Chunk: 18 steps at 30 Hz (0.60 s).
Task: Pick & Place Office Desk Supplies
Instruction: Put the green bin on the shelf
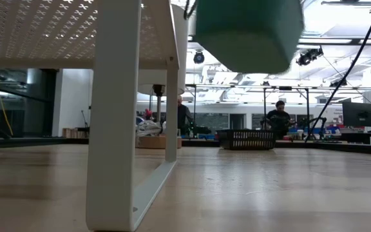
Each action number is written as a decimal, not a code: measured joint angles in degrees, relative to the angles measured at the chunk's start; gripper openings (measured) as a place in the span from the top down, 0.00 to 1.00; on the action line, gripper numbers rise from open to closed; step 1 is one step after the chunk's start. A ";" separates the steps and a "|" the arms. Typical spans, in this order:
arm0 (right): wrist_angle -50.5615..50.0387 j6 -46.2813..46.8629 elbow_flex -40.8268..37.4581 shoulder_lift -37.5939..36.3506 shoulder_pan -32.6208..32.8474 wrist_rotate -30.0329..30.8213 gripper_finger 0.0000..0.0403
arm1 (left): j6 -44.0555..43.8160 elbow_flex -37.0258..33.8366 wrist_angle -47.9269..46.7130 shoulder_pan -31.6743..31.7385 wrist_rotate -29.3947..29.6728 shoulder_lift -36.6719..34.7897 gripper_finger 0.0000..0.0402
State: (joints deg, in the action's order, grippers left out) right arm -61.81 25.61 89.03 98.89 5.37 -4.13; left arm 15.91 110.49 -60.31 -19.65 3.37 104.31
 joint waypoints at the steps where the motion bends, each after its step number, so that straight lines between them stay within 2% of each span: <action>1: -0.94 -0.04 -0.02 0.00 0.00 0.94 0.99 | 0.43 -0.02 0.07 0.09 -0.13 0.00 0.51; 18: -0.82 -1.66 -0.07 0.00 -2.54 1.78 0.99 | 3.40 0.00 0.52 1.95 -1.01 -0.11 0.51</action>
State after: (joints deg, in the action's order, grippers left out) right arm -62.64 23.94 88.97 98.89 2.83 -2.35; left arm 19.31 110.50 -59.79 -17.71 2.35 104.20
